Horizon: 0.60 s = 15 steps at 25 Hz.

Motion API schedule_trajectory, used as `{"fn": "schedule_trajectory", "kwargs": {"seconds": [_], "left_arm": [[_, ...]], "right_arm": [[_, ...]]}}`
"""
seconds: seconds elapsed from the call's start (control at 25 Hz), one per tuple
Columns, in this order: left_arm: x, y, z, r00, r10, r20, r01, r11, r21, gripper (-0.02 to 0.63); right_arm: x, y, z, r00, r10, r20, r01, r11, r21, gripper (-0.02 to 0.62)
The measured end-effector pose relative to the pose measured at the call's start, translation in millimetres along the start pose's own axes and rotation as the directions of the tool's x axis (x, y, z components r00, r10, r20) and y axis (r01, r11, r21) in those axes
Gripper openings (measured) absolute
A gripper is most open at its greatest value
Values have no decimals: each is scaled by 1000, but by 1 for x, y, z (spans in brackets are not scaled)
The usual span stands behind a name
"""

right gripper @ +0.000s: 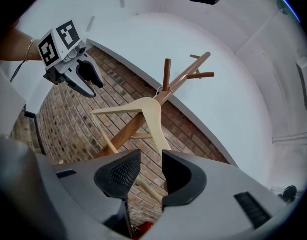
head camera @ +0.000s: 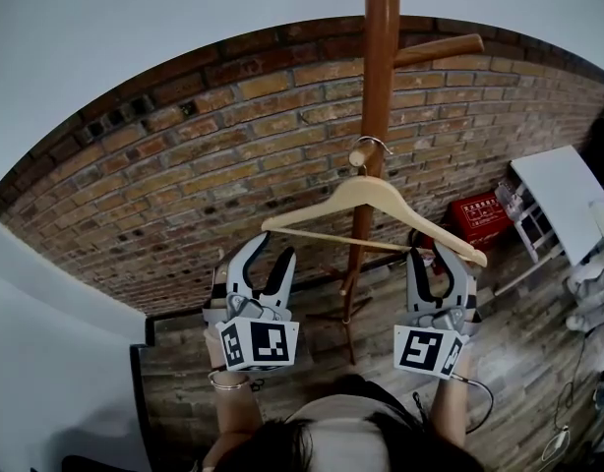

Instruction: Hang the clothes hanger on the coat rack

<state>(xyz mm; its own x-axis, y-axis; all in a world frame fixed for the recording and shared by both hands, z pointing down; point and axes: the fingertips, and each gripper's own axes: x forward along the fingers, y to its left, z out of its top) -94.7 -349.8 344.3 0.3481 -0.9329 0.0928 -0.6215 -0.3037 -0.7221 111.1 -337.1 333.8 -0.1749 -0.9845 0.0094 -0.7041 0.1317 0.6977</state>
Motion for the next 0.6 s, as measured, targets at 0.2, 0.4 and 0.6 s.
{"fn": "schedule_trajectory", "kwargs": {"seconds": [0.2, 0.4, 0.6], "left_arm": [[-9, -3, -7, 1000, -4, 13, 4, 1000, 12, 175], [-22, -6, 5, 999, -11, 47, 14, 998, -67, 173], [-38, -20, 10, 996, -35, 82, 45, 991, -123, 122]], "right_arm": [[-7, 6, 2, 1000, 4, -6, -4, 1000, 17, 133], [-18, 8, 3, 1000, 19, -9, -18, 998, 56, 132], [-35, 13, 1, 999, 35, -21, -32, 994, 106, 131]]}}
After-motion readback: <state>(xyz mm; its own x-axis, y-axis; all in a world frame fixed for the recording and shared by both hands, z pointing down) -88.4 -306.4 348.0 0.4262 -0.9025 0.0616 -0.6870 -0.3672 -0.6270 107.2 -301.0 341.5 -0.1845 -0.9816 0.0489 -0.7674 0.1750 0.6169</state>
